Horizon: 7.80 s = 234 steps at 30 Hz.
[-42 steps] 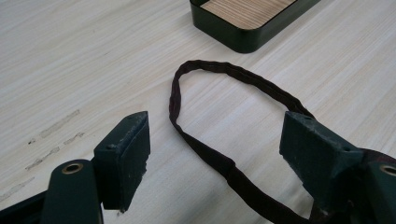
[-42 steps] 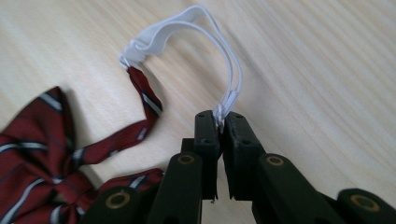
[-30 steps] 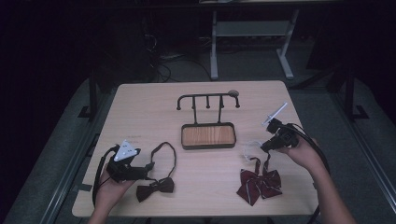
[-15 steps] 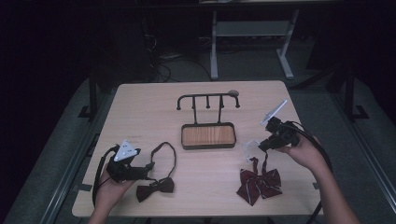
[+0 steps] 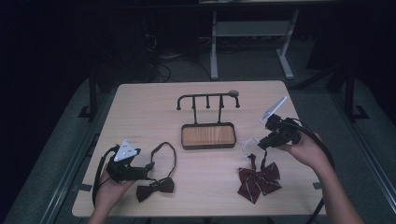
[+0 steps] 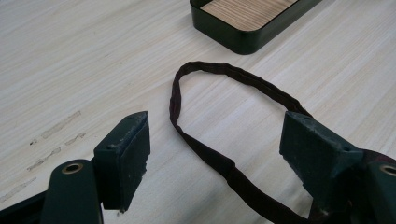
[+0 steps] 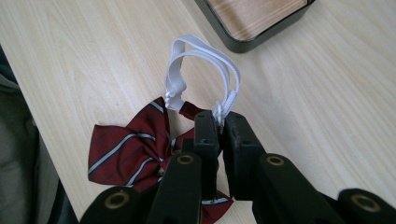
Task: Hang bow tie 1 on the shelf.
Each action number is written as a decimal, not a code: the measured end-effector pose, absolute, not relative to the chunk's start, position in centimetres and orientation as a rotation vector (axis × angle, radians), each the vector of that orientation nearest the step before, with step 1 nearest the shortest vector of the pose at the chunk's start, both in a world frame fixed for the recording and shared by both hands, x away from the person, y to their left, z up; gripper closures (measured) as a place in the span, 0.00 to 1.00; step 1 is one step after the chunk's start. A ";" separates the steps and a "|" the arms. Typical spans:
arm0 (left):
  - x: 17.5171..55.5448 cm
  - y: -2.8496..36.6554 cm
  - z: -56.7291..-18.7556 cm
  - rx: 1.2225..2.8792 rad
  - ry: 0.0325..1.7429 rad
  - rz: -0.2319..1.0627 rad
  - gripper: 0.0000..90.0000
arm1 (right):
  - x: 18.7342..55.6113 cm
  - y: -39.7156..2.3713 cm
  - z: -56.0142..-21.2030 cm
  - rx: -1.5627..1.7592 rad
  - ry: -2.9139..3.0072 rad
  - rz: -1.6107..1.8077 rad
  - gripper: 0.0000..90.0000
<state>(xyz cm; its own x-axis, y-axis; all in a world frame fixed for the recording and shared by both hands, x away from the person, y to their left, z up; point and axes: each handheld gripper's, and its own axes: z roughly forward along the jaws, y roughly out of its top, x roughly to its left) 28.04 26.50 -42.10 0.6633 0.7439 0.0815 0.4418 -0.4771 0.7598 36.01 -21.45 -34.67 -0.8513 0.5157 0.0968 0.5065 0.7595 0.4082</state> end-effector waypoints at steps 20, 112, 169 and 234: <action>28.0 26.5 -42.1 2.137 0.915 0.526 0.28 | 35.9 -20.3 -31.6 0.785 2.903 0.641 0.93; 28.0 26.4 -42.1 2.145 0.895 0.526 0.28 | 45.0 -16.5 -25.9 0.926 2.805 0.539 0.94; 28.1 26.2 -42.3 2.168 0.892 0.509 0.28 | 43.8 -17.8 -31.4 0.929 2.919 0.642 0.79; 28.2 26.0 -42.8 2.182 0.897 0.502 0.28 | 38.0 -20.7 -39.4 0.979 2.943 0.744 0.51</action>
